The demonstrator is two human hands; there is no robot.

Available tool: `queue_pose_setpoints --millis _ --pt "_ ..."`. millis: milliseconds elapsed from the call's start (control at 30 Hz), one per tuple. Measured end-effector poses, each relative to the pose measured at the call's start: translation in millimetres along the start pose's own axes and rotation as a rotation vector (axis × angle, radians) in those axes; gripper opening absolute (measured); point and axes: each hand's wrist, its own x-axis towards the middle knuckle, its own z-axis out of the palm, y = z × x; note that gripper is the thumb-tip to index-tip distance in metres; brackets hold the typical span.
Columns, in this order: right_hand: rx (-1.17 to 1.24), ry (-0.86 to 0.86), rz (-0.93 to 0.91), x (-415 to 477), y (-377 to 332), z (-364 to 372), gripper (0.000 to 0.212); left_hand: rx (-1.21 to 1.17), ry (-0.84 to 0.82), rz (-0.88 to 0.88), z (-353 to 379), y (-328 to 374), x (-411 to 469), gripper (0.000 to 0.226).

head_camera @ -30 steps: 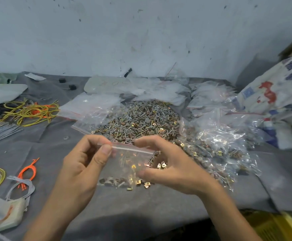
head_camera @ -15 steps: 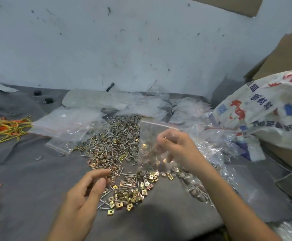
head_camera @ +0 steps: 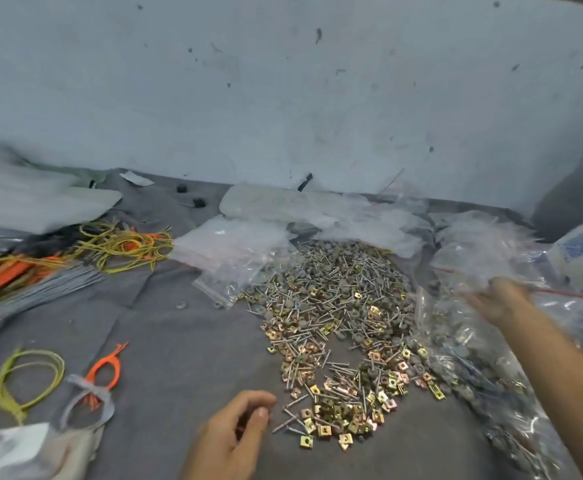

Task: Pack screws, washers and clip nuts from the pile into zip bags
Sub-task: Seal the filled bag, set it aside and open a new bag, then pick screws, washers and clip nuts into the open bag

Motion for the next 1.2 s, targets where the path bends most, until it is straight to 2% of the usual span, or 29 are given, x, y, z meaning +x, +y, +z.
queue_pose_setpoints --millis 67,133,200,267,367,433,500,567,633,767,867,967,1033,1133,1200 --pt "0.054 0.102 -0.033 -9 0 0 0.012 0.024 0.027 0.034 -3 -3 9 0.034" --pt "0.031 0.198 -0.103 -29 0 2 0.042 0.055 0.092 0.089 -5 -2 20 0.036" --pt "-0.093 0.236 -0.236 -63 6 6 0.052 0.072 0.143 0.120 -6 1 36 0.034" --pt "-0.249 0.122 -0.386 -106 26 11 0.041 0.131 0.187 0.155 -8 6 61 0.029" --pt "-0.522 -0.289 -0.526 -166 73 26 0.017 0.301 0.217 0.169 -14 16 112 0.017" --pt "-0.659 -0.499 -0.596 -194 103 40 0.018 0.483 0.216 0.156 -19 18 150 0.019" --pt "-0.770 -0.634 -0.655 -211 127 53 0.019 0.695 0.201 0.099 -25 16 183 0.033" --pt "-0.880 -0.671 -0.747 -219 145 62 0.018 0.837 0.137 0.004 -29 12 207 0.041" --pt "-0.909 -0.662 -0.827 -222 159 67 0.015 0.926 0.073 -0.054 -31 9 220 0.035" --pt "-0.894 -0.613 -0.910 -223 175 70 0.015 1.046 0.148 0.091 -33 8 224 0.024" --pt "-0.867 -0.549 -0.959 -225 181 69 0.017 0.955 0.256 0.196 -36 17 213 0.030" --pt "-0.844 -0.500 -0.990 -226 184 67 0.021 0.733 0.285 0.241 -34 31 191 0.028" --pt "-0.825 -0.477 -0.996 -226 184 66 0.020 0.559 0.287 0.247 -30 39 163 0.024" --pt "-0.805 -0.448 -1.027 -229 182 65 0.013 0.446 0.261 0.292 -13 44 112 0.031" --pt "-0.806 -0.440 -1.054 -233 179 66 0.023 0.353 0.202 0.276 6 42 82 0.035"
